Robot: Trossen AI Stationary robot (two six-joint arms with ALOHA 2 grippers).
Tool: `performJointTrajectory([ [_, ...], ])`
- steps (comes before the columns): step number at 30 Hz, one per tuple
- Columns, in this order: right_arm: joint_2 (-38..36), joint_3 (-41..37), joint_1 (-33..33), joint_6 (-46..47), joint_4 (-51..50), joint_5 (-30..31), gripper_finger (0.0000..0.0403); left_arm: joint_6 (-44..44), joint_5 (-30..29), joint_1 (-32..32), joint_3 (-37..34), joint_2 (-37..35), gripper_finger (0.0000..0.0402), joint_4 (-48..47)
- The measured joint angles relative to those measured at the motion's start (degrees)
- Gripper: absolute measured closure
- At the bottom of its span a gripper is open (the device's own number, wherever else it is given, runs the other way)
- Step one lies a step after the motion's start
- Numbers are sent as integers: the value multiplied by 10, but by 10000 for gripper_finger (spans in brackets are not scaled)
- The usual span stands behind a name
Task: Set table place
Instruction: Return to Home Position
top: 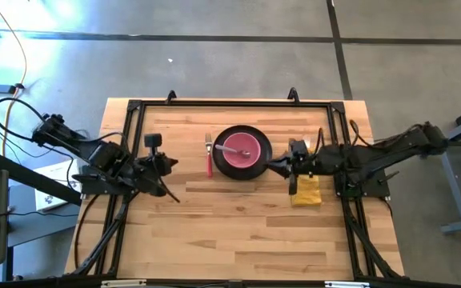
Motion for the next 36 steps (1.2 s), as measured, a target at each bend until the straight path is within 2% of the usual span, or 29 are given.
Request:
performJointTrajectory([
  [3, -23, -70, -55, 1, 96, -72, 403, 0, 0, -8, -62, -29, 401, 79],
  [6, -47, -104, -100, 2, 113, -122, 403, 1, 0, -6, -131, -68, 401, 161],
  [13, -101, -107, -151, -33, 70, -190, 403, 45, -11, -6, -301, -204, 402, 364],
  [18, -131, -107, -166, -39, 14, -206, 403, 61, -14, 5, -414, -326, 402, 463],
  [22, -147, -107, -174, -42, -25, -234, 403, 87, 11, 21, -494, -428, 402, 534],
  [26, -154, -120, -189, -44, -13, -276, 403, 109, 51, 43, -553, -520, 401, 577],
  [30, -154, -178, -213, -28, 77, -297, 403, 114, 59, 73, -585, -586, 401, 577],
  [36, -154, -254, -273, 19, 195, -328, 403, 150, 91, 122, -593, -603, 401, 580],
])
